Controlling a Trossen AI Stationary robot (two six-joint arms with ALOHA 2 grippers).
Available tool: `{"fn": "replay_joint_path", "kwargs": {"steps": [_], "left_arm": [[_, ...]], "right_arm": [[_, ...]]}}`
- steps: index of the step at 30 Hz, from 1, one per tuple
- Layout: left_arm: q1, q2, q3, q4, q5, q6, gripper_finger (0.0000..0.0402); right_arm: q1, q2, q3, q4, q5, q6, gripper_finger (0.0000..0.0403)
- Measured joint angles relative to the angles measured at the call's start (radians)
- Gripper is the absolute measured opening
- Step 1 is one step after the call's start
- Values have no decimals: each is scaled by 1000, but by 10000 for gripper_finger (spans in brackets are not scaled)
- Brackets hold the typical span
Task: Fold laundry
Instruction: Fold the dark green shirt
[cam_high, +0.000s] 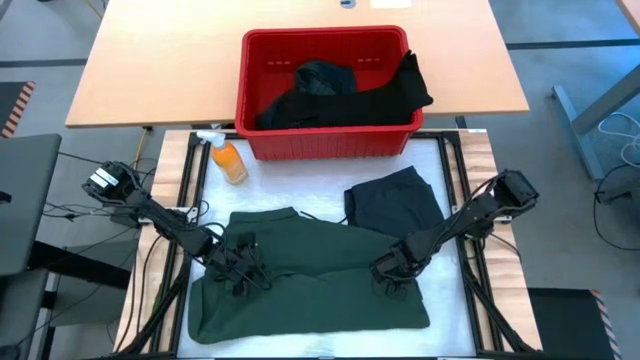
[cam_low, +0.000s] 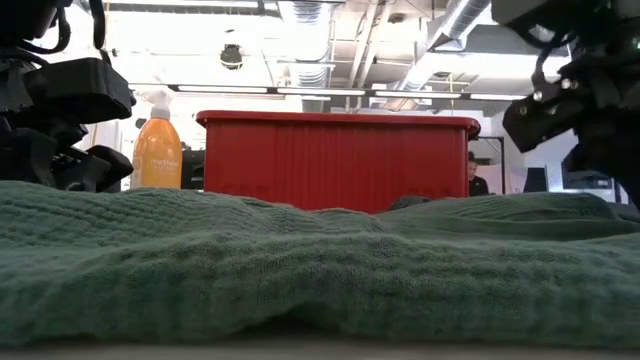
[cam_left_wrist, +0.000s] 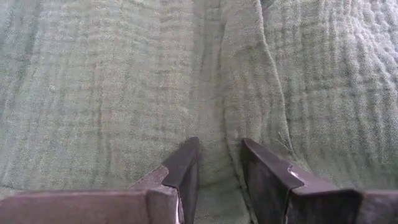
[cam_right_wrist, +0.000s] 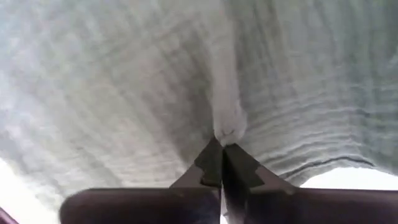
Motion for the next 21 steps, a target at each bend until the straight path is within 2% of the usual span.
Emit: {"fn": "replay_joint_path", "kwargs": {"steps": [4,9,14,21], "left_arm": [[0,0,0,0,0,-3,110],[0,0,0,0,0,-3,110],[0,0,0,0,0,-4,110],[0,0,0,-3,0,0,110]], "right_arm": [[15,0,37,-32,1,-1,32],[14,0,96,-108,2,0,12],[14,0,166,-209,-1,8,17],[23,0,216,-284,-90,54,17]]}}
